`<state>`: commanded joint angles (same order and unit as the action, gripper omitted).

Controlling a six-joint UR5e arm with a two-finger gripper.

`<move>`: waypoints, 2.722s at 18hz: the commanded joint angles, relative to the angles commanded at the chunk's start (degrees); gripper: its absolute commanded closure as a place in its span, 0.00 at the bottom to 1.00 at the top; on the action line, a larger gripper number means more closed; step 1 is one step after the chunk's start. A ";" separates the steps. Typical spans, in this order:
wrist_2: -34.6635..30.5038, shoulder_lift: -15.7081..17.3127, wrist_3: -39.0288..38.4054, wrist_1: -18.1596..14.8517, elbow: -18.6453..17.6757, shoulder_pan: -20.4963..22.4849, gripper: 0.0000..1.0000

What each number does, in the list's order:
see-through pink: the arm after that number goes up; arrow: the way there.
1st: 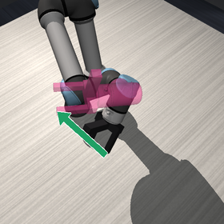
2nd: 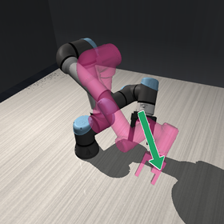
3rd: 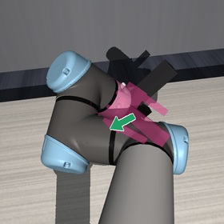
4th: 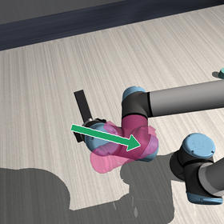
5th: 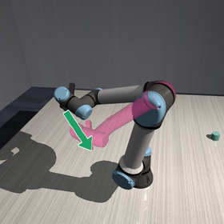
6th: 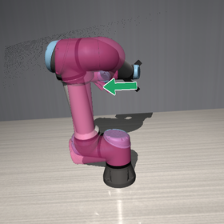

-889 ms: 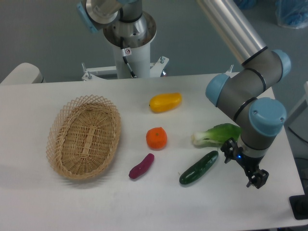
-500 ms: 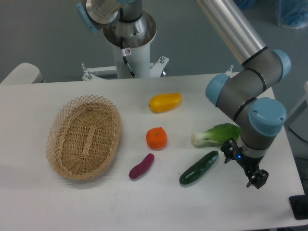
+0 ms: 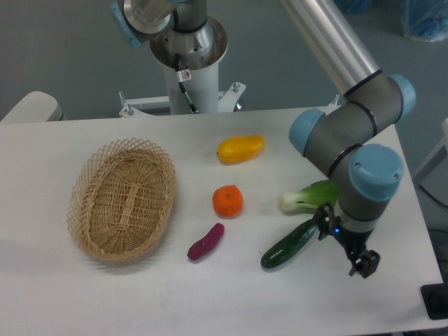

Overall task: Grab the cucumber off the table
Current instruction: 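Move the gripper over the green cucumber and lower it around it, then close the gripper on the middle of the cucumber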

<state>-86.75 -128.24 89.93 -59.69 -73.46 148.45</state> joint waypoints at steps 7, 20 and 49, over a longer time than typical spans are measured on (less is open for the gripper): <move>0.27 2.29 -3.70 1.69 -5.80 -0.26 0.00; -0.09 3.96 -4.23 3.61 -11.80 -2.11 0.00; -5.01 1.67 -6.26 8.37 -12.15 -4.13 0.72</move>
<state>-91.76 -126.56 83.67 -51.33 -85.61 144.32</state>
